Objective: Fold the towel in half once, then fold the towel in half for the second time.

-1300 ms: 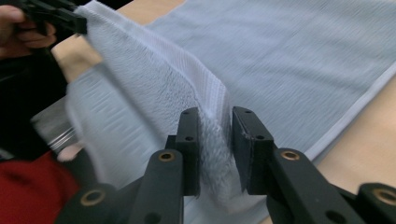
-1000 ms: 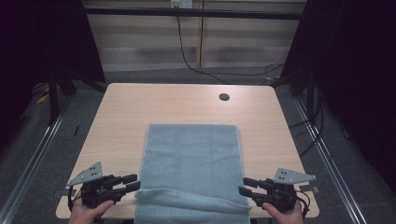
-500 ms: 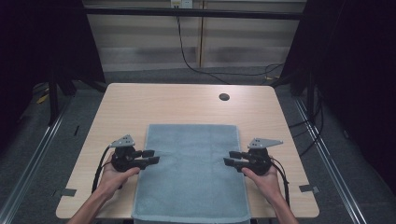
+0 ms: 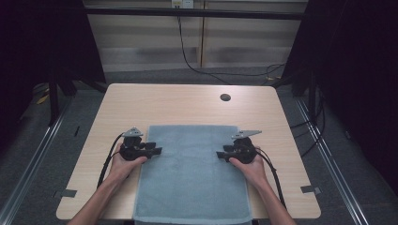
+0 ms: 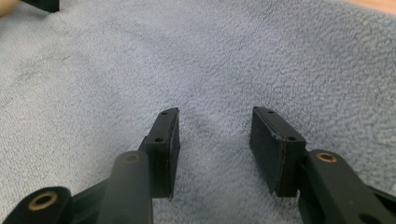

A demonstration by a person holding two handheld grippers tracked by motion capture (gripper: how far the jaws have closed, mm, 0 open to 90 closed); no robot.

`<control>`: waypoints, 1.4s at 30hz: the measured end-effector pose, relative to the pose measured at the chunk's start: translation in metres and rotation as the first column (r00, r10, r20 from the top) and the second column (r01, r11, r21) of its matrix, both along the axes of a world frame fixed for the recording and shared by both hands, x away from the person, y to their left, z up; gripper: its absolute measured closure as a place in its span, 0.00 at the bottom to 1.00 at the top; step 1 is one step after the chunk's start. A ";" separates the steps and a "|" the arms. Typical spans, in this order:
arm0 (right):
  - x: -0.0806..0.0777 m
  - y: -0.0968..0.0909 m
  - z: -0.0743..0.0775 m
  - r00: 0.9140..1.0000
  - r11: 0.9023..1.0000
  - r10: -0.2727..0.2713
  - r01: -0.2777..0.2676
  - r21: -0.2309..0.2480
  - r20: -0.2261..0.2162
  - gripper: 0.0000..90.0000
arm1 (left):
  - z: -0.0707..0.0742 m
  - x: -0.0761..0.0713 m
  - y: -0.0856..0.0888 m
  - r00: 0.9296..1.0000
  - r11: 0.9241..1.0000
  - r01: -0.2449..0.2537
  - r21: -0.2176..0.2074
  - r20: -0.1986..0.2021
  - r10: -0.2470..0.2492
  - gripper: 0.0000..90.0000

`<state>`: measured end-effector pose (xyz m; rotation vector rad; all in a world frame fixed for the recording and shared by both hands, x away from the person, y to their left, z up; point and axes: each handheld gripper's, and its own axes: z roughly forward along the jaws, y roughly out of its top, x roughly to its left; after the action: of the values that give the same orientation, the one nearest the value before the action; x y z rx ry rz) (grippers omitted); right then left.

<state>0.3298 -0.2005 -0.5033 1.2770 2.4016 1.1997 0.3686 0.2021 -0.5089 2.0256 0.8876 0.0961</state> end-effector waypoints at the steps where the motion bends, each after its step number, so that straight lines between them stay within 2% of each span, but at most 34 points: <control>1: -0.003 -0.001 0.000 1.000 1.000 0.003 -0.003 0.006 -0.009 0.59 | 0.000 -0.003 0.000 1.000 1.000 0.013 0.002 0.004 -0.013 0.62; 5: -0.017 0.001 0.002 1.000 0.999 0.025 -0.025 -0.021 -0.012 0.59 | 0.000 -0.019 0.002 0.999 0.999 0.038 0.015 0.015 -0.038 0.63; 11: -0.044 -0.003 0.003 0.998 0.999 0.045 -0.045 0.007 -0.047 0.59 | 0.004 -0.046 0.005 0.997 0.997 0.077 0.019 -0.018 -0.076 0.64; 14: -0.059 -0.001 0.006 0.997 0.998 0.063 -0.064 -0.026 -0.049 0.59 | 0.006 -0.058 0.005 0.995 0.995 0.102 0.021 -0.023 -0.101 0.63; 17: -0.066 -0.003 0.010 0.995 0.997 0.079 -0.080 -0.021 -0.055 0.56 | 0.010 -0.062 0.006 0.993 0.993 0.117 0.009 -0.033 -0.117 0.60; 18: -0.066 -0.006 0.012 0.996 0.997 0.075 -0.076 -0.013 -0.045 0.56 | 0.012 -0.061 0.007 0.992 0.993 0.117 -0.008 -0.038 -0.117 0.60; 21: -0.059 -0.018 0.022 1.000 1.000 0.024 -0.025 0.018 0.019 0.55 | 0.016 -0.054 0.011 0.995 0.996 0.089 -0.008 -0.037 -0.090 0.58; 24: -0.046 -0.032 0.033 0.998 0.999 -0.030 0.028 0.038 0.050 0.54 | 0.022 -0.041 0.016 0.998 0.999 0.048 -0.018 -0.035 -0.049 0.57; 27: -0.032 -0.043 0.036 0.995 0.997 -0.064 0.061 0.043 0.073 0.53 | 0.027 -0.028 0.020 1.000 1.000 0.001 -0.028 -0.014 -0.001 0.54; 28: -0.027 -0.046 0.036 0.994 0.997 -0.073 0.070 0.043 0.080 0.53 | 0.028 -0.022 0.020 1.000 1.000 -0.001 -0.019 -0.019 0.000 0.54; 31: -0.011 -0.053 0.036 0.991 0.994 -0.102 0.098 0.055 0.086 0.52 | 0.031 -0.009 0.022 1.000 0.999 -0.028 -0.037 -0.013 0.028 0.53; 33: -0.004 -0.056 0.035 0.990 0.992 -0.113 0.107 0.069 0.083 0.52 | 0.032 -0.003 0.022 0.998 0.998 -0.056 -0.039 0.009 0.057 0.52; 34: 0.000 -0.057 0.035 0.989 0.991 -0.120 0.115 0.072 0.081 0.52 | 0.031 0.002 0.023 0.998 0.997 -0.059 -0.046 -0.005 0.059 0.52; 36: 0.007 -0.057 0.035 0.990 0.991 -0.120 0.115 0.066 0.079 0.51 | 0.030 0.010 0.023 0.997 0.997 -0.072 -0.032 0.000 0.072 0.51; 38: 0.013 -0.058 0.033 0.990 0.992 -0.121 0.118 0.048 0.069 0.51 | 0.027 0.018 0.022 0.997 0.996 -0.079 -0.044 -0.014 0.079 0.51; 40: 0.020 -0.058 0.030 0.990 0.992 -0.123 0.120 0.038 0.063 0.51 | 0.026 0.024 0.018 0.997 0.997 -0.081 -0.014 -0.002 0.081 0.51; 42: 0.025 -0.060 0.027 0.992 0.992 -0.119 0.118 0.034 0.051 0.50 | 0.023 0.029 0.017 0.997 0.997 -0.073 -0.023 -0.020 0.072 0.50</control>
<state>0.3552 -0.2603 -0.4762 1.3581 2.2444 1.2251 0.3980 0.2191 -0.4860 1.9753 0.9701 0.1058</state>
